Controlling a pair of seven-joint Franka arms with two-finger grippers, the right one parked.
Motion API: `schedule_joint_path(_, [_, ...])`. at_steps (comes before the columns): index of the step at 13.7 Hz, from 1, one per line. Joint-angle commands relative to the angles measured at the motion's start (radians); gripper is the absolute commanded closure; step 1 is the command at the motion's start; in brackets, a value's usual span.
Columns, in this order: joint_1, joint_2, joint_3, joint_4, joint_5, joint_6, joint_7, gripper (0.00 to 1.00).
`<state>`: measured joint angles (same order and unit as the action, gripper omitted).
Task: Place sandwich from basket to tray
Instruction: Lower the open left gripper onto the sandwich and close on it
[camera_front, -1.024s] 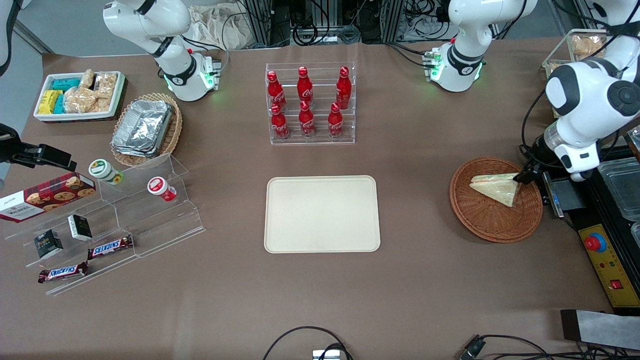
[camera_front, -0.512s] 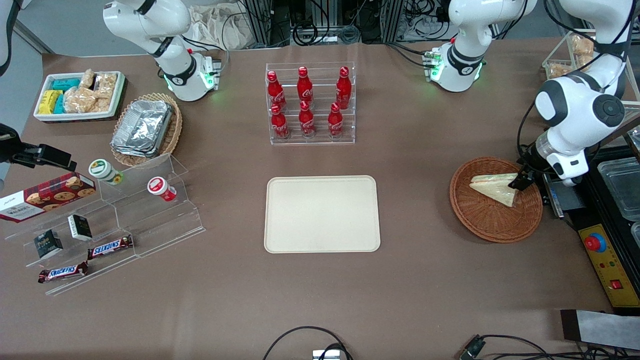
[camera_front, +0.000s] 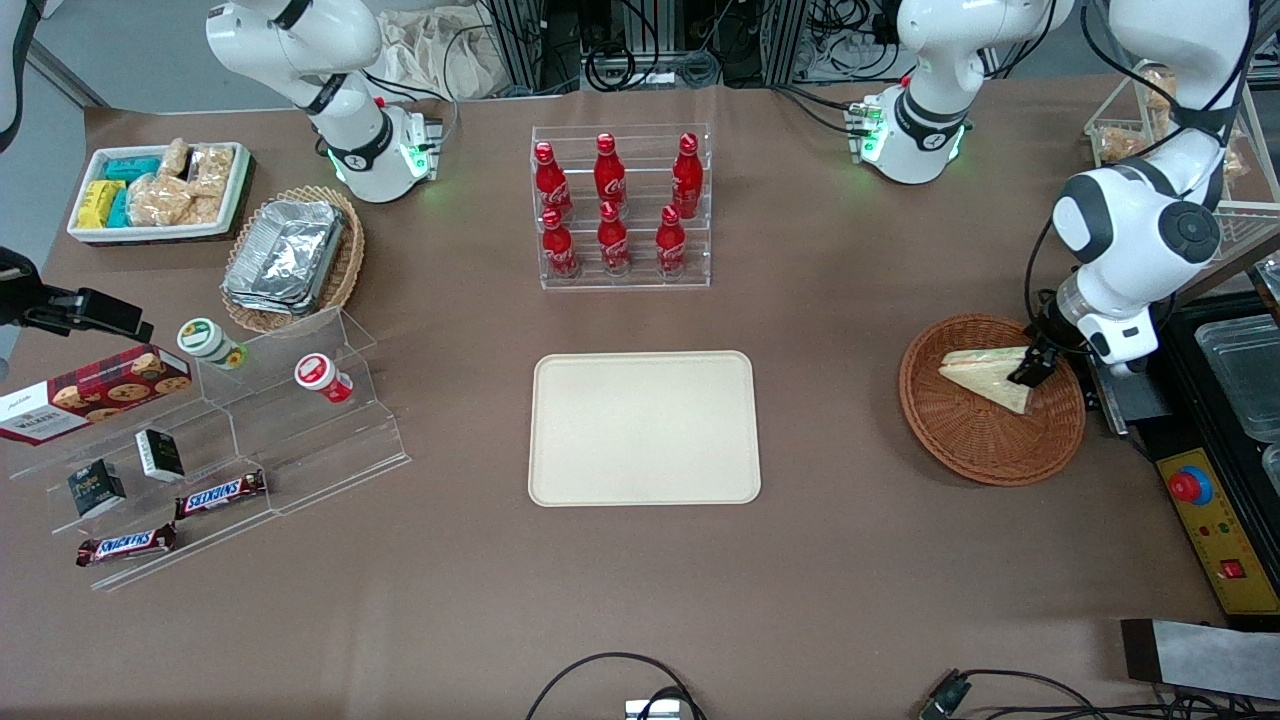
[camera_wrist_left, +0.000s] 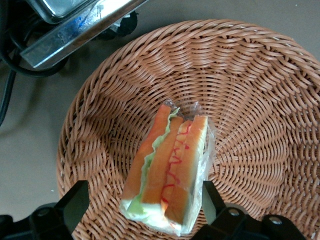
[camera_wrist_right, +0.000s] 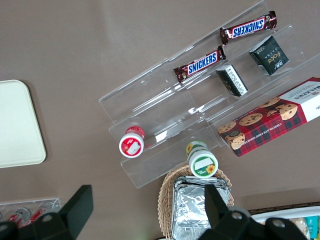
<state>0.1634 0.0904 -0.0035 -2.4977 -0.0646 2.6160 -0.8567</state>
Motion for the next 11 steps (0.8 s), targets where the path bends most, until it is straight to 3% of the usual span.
schedule_joint_path(1, [0.004,0.015,-0.007,-0.015,-0.009,0.047,-0.011,0.0])
schedule_joint_path(2, [0.002,0.018,-0.007,-0.015,-0.009,0.049,-0.011,0.0])
schedule_joint_path(4, [0.001,0.018,-0.009,-0.013,-0.011,0.049,-0.011,0.17])
schedule_joint_path(7, [-0.001,0.019,-0.009,-0.012,-0.011,0.049,-0.013,0.63])
schedule_joint_path(8, [-0.004,0.019,-0.01,-0.012,-0.011,0.049,-0.013,0.75])
schedule_joint_path(9, [-0.005,0.017,-0.01,-0.012,-0.011,0.047,-0.011,0.79])
schedule_joint_path(11, [-0.005,0.005,-0.013,-0.01,-0.009,0.036,-0.008,0.79])
